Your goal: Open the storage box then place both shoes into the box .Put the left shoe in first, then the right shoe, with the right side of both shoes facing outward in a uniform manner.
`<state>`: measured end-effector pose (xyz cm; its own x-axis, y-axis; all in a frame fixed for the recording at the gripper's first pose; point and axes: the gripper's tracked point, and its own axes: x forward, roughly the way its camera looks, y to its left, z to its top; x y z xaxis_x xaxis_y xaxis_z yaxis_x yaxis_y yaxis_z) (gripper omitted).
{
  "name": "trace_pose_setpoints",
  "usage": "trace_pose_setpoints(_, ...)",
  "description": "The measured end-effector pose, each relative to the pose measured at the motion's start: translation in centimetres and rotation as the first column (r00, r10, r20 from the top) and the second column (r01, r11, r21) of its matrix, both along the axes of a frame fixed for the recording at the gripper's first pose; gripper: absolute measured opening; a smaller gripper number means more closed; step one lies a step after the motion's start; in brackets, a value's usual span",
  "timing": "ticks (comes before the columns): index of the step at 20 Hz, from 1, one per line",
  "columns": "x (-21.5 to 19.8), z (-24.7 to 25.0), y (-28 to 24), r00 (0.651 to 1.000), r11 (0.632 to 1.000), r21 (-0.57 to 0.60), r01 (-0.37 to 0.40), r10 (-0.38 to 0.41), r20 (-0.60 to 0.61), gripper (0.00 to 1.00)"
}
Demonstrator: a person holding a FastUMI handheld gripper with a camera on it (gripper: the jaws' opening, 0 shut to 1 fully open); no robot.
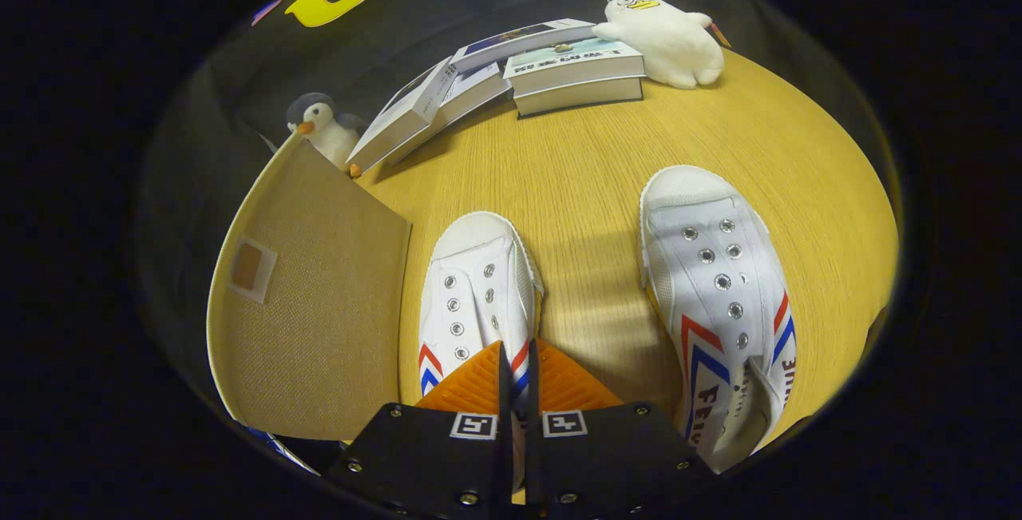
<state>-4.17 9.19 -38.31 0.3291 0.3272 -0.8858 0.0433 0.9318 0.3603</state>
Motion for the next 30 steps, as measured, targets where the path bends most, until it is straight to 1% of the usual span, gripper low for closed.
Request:
trace_pose_setpoints(1, 0.2, 0.1, -0.2, 1.0, 1.0, -0.006, 0.013, -0.013, 0.02, 0.07)
trace_pose_setpoints(2, -0.1, 0.4, -0.5, 1.0, 1.0, -0.014, 0.014, -0.014, 0.018, 0.0)
trace_pose_setpoints(3, -0.2, 0.3, -0.3, 1.0, 1.0, -0.011, 0.028, -0.028, 0.013, 0.0)
trace_pose_setpoints(5, -0.2, 1.2, 0.0, 0.998, 0.997, 0.041, 0.062, -0.061, -0.011, 0.0)
trace_pose_setpoints(7, 0.5, 3.2, 0.4, 0.995, 0.99, 0.098, 0.099, -0.1, 0.003, 0.0)
trace_pose_setpoints(13, 3.4, 9.9, 1.9, 0.988, 0.974, 0.193, 0.117, -0.133, 0.074, 0.0)
trace_pose_setpoints(18, 5.1, 14.9, 3.6, 0.976, 0.953, 0.269, 0.141, -0.179, 0.123, 0.0)
trace_pose_setpoints(23, 6.2, 18.2, 7.1, 0.971, 0.948, 0.297, 0.117, -0.172, 0.164, 0.0)
trace_pose_setpoints(26, 6.3, 18.8, 10.2, 0.975, 0.947, 0.308, 0.092, -0.148, 0.165, 0.0)
trace_pose_setpoints(30, 6.2, 18.1, 14.5, 0.983, 0.952, 0.302, 0.055, -0.105, 0.153, 0.0)
